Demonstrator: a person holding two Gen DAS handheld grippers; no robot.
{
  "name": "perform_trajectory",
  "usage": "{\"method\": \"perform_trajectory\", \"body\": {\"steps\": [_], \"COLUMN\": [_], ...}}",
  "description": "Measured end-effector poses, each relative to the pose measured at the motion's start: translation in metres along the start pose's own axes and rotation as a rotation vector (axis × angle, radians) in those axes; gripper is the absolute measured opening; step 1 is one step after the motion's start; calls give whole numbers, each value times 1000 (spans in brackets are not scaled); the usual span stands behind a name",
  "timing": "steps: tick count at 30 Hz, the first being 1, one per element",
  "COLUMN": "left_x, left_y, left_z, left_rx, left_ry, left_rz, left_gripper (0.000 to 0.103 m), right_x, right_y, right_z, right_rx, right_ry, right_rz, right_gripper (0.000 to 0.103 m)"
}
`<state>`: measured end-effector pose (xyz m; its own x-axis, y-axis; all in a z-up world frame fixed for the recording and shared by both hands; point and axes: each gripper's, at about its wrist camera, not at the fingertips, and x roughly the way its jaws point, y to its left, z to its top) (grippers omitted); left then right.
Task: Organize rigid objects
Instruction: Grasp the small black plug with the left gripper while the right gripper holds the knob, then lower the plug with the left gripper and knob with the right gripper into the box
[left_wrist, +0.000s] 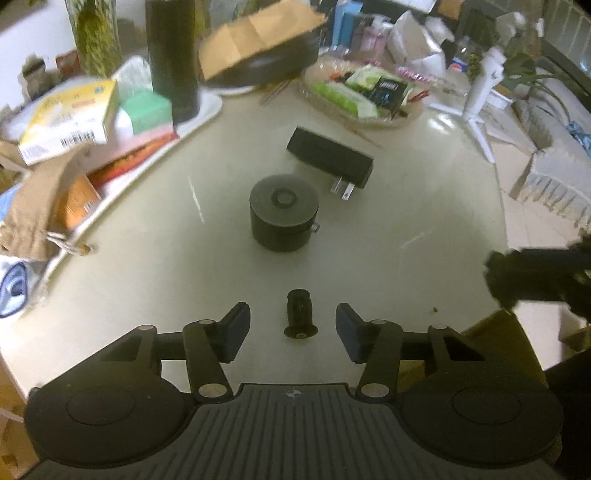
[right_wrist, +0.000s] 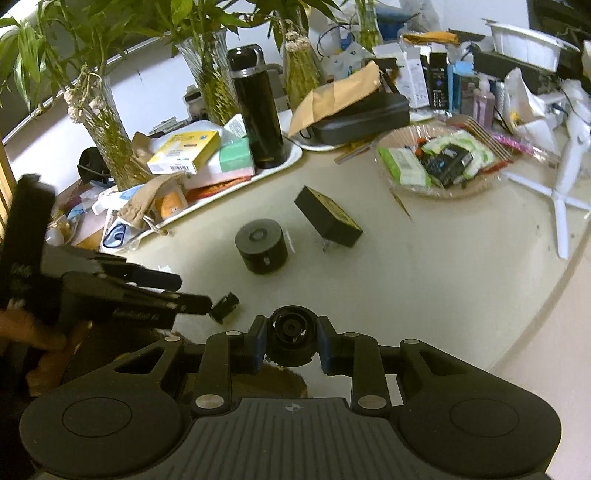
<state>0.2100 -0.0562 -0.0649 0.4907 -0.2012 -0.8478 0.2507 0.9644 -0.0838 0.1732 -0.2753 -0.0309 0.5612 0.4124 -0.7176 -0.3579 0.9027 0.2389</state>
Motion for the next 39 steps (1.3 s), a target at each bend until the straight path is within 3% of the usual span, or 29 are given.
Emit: {"method": "perform_trajectory", "body": {"steps": [11,16,25,39], "left_x": [41,44,35,-30], "left_y": [-2,-6,-1,6], "left_z": [12,15,15,8], "left_rx": [-51,-40,-78,-70], "left_ry": [107,108,69,-38], "left_rz": [30,51,38,27], "left_gripper": [35,19,19,19], "right_x": [-10,-11,-18,-31], "right_y": [-5,-4,-8,-2], "right_z": [-5,-3,-6,-9], "right_rx": [9,-1,15,64], "right_ry": [-22,-26,-38,-48], "right_rz": [11,17,15,12], "right_gripper": [31,31,31,31]}}
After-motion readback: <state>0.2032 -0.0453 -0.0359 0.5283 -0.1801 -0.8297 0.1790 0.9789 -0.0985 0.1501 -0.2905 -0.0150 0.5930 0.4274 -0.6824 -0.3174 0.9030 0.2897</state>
